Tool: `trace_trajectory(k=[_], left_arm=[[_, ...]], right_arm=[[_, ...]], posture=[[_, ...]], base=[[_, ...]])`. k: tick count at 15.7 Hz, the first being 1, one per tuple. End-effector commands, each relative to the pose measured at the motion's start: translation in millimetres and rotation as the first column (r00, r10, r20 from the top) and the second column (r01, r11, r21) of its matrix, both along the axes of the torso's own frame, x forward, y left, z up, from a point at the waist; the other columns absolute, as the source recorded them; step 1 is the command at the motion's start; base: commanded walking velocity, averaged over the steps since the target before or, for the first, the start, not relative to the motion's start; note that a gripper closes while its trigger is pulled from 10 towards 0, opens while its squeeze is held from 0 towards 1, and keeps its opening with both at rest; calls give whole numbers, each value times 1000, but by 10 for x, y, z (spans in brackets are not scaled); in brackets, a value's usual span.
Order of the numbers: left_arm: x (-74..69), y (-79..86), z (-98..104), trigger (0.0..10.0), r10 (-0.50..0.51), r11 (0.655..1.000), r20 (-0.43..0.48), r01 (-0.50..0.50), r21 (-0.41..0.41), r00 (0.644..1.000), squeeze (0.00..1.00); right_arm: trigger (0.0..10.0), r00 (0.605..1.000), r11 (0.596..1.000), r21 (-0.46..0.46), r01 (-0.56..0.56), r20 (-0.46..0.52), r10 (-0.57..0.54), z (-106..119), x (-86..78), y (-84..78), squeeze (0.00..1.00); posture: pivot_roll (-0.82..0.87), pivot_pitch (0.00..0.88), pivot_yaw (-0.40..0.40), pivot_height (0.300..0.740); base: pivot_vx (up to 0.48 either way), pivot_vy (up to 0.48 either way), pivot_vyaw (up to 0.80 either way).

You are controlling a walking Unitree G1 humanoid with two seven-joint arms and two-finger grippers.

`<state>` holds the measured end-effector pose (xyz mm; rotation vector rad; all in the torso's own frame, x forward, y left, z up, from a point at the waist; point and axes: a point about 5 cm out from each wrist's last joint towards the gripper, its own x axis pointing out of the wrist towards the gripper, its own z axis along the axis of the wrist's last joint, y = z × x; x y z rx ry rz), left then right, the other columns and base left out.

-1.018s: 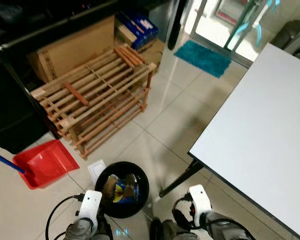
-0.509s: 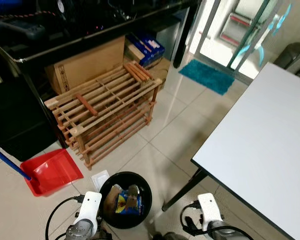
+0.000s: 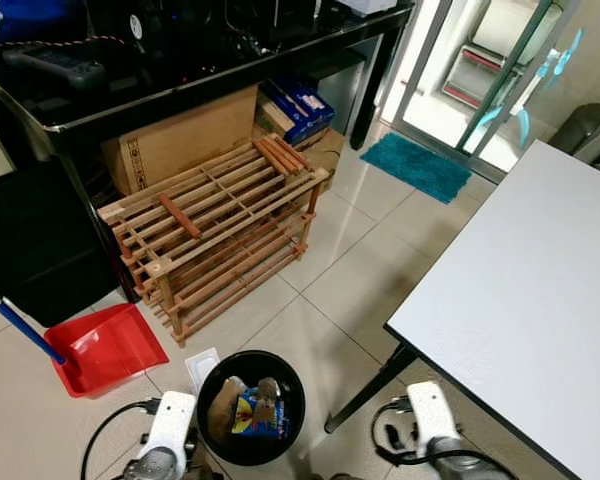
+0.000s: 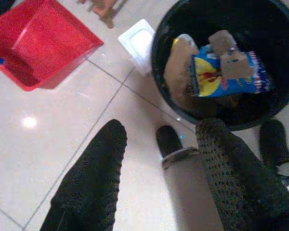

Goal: Picking trash to rubbish bin

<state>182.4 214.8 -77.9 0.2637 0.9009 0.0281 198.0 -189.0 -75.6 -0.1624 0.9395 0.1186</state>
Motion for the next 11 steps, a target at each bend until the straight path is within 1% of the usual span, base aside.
trace_trajectory(k=[1,3,5,6,8,11], left_arm=[[-26,-9,-13,10000,-8,1000,-6,8,5,1000,0],[-25,9,-10,10000,-10,1000,-8,11,10,1000,0],[-19,-6,-10,10000,-16,1000,-8,17,10,1000,0],[-13,-19,-10,10000,-22,1000,-8,22,9,1000,0],[4,-67,-10,10000,-31,1000,-2,31,-4,1000,0],[-3,-81,-14,10000,-33,999,2,33,-11,999,0]], right_arm=[[10000,1000,999,-31,-18,-12,18,-7,-49,-118,0],[10000,1000,999,-39,-14,-15,13,-1,-65,-192,0],[10000,1000,999,-39,-2,-24,1,-12,-90,-210,0],[10000,1000,1000,-30,1,-25,-2,-20,-98,-189,0],[10000,999,1000,11,18,-28,-17,-52,-120,-65,0],[10000,999,999,42,14,-34,-12,-76,-143,42,0]], posture=[[-11,63,-127,740],[-16,58,-124,740],[-17,55,-122,740],[-18,54,-121,740],[-18,50,-120,740],[-12,45,-123,740]], base=[[0,0,0],[0,0,0],[0,0,0],[0,0,0],[0,0,0],[0,0,0]])
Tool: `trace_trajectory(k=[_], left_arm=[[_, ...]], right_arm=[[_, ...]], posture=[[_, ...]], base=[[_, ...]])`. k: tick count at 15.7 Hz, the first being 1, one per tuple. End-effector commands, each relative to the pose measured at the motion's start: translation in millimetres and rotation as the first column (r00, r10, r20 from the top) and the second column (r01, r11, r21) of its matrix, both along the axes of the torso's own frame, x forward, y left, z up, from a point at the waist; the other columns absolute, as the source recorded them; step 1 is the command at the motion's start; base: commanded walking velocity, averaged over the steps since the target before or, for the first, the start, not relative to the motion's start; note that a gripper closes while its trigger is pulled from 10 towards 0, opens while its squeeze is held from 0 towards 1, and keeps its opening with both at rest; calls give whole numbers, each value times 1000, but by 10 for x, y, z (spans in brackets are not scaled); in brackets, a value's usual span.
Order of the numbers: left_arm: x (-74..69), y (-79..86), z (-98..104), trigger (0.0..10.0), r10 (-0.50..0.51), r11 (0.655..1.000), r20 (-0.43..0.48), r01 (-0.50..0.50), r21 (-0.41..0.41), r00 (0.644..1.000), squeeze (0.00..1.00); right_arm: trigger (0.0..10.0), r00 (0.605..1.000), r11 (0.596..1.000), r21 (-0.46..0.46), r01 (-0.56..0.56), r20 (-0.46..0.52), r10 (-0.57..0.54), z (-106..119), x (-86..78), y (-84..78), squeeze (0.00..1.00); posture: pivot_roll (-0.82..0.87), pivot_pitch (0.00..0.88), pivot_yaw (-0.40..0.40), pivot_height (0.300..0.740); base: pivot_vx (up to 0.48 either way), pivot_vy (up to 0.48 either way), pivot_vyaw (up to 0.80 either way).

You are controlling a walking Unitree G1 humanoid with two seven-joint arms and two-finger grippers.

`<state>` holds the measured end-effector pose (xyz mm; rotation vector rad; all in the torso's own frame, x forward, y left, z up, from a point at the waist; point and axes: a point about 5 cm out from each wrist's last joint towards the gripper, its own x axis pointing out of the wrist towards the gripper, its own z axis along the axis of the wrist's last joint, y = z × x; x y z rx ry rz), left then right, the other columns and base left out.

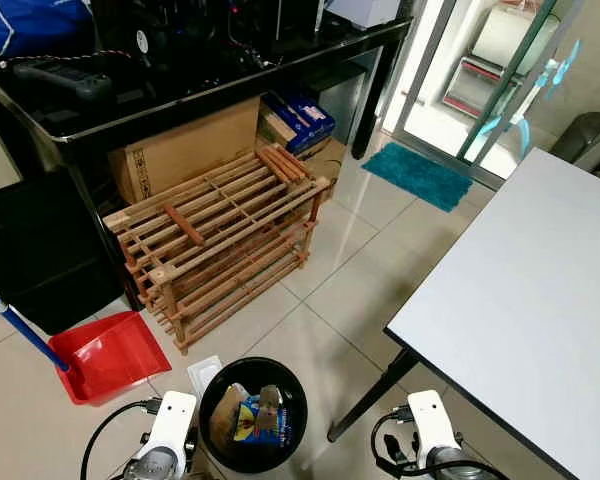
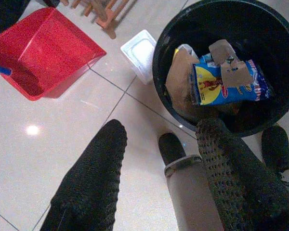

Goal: Picking trash to rubbish bin

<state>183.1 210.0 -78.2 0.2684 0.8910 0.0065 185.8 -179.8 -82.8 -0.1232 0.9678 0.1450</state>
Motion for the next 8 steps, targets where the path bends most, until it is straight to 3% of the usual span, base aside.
trace_trajectory(k=[1,8], left_arm=[[-15,-32,-13,10000,-12,1000,-5,12,-6,1000,0],[-34,-47,-23,10000,-16,1000,-8,16,-7,1000,0]], right_arm=[[10000,1000,1000,2,13,-4,-13,-7,-25,-46,0],[10000,1000,1000,6,16,-5,-16,-4,-27,-72,0]], posture=[[-12,42,-124,740],[-15,43,-127,740]], base=[[0,0,0],[0,0,0]])
